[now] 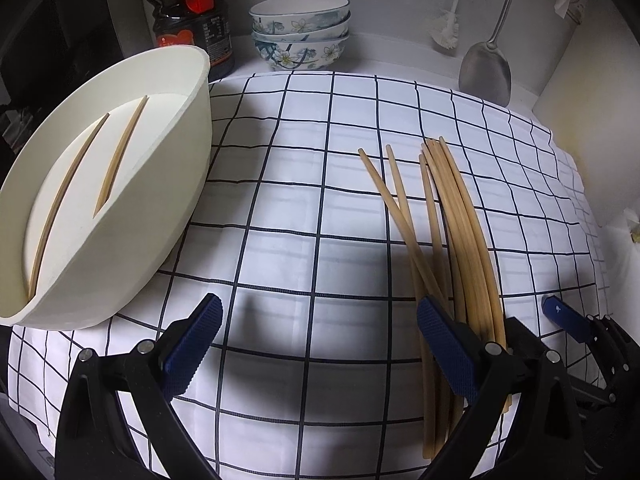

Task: Organize utensils

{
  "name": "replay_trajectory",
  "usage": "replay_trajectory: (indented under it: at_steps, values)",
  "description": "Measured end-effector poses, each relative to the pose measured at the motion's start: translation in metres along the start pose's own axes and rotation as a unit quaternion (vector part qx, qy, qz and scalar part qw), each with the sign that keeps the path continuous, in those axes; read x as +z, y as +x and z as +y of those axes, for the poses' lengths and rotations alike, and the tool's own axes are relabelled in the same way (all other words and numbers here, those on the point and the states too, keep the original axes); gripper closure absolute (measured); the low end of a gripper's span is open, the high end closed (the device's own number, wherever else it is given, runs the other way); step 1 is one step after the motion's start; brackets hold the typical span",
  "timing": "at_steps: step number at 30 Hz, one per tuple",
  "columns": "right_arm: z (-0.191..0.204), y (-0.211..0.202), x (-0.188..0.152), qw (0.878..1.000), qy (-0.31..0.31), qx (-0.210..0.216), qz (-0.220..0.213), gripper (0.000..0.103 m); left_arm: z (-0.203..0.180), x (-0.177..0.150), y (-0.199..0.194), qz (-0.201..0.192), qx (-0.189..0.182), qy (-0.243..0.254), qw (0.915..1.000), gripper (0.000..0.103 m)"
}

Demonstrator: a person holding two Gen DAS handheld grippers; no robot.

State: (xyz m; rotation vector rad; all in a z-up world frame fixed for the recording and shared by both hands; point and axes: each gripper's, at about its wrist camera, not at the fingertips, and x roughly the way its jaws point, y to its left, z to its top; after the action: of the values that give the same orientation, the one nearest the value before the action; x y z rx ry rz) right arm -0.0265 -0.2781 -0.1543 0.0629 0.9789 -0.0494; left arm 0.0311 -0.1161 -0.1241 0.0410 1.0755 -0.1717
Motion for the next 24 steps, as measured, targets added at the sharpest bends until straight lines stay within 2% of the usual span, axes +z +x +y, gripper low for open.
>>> replay_trajectory:
  at_steps: [3,8,24]
  values:
    - [0.001,0.001,0.0,1.0,-0.007,0.003,0.002,0.045,-0.001,0.0,0.001,0.001,0.0,0.0,1.0,0.007]
    - [0.006,0.008,0.003,1.0,-0.022,-0.021,0.005,0.045,-0.004,-0.001,0.003,0.003,0.002,0.002,1.0,0.007]
    - [-0.027,0.004,0.001,0.999,0.019,-0.042,-0.015,0.045,-0.024,0.005,0.017,0.009,-0.009,-0.003,0.9999,0.007]
